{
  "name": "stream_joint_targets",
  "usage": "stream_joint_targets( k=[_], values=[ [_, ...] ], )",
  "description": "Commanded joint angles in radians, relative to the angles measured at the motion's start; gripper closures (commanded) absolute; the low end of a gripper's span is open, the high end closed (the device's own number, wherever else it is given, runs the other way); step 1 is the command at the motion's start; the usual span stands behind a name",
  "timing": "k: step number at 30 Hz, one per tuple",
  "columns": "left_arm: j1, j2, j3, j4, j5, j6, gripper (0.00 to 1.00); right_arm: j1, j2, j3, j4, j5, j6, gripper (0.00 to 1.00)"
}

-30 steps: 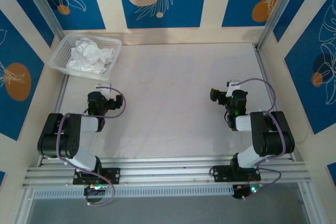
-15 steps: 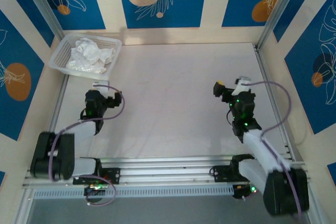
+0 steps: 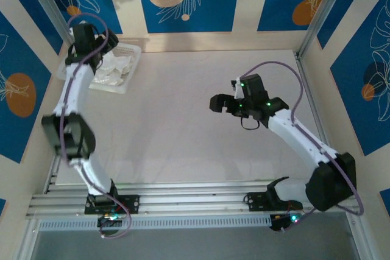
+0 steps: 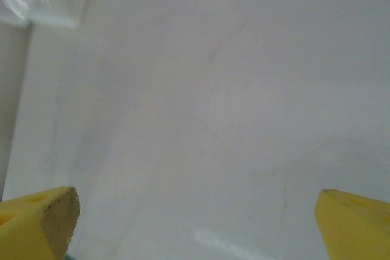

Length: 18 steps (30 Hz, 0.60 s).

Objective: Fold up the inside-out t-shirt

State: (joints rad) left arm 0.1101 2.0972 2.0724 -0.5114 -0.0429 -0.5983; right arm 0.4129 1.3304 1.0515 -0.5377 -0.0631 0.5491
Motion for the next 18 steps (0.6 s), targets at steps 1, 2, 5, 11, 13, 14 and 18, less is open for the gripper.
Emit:
stream_joint_targets(
  k=[1, 2, 5, 11, 13, 14, 18],
  values=[
    [0.029, 0.188, 0.206, -0.282, 0.042, -0.071, 0.03, -0.004, 0.011, 0.04, -0.049, -0.065, -0.028, 0.01],
    [0.036, 0.245, 0.262, -0.267, 0.045, -0.07, 0.02, -0.007, 0.021, 0.046, -0.048, -0.069, -0.031, 0.01],
    [0.055, 0.404, 0.423, -0.213, 0.139, -0.034, 0.01, -0.011, 0.053, 0.07, -0.067, -0.083, -0.042, 0.01],
    [0.077, 0.521, 0.568, -0.198, 0.273, -0.041, 1.0, -0.013, 0.043, 0.096, -0.117, -0.054, -0.049, 0.01],
    [0.068, 0.447, 0.567, -0.197, 0.291, -0.005, 1.0, -0.014, 0.012, 0.092, -0.124, -0.034, -0.051, 0.01],
    [0.061, 0.396, 0.566, -0.196, 0.293, 0.011, 1.0, -0.014, -0.007, 0.087, -0.123, -0.024, -0.055, 0.01],
    [0.022, 0.164, 0.568, -0.21, 0.307, 0.005, 1.0, -0.017, -0.084, 0.067, -0.105, 0.018, -0.06, 0.01]
  ],
)
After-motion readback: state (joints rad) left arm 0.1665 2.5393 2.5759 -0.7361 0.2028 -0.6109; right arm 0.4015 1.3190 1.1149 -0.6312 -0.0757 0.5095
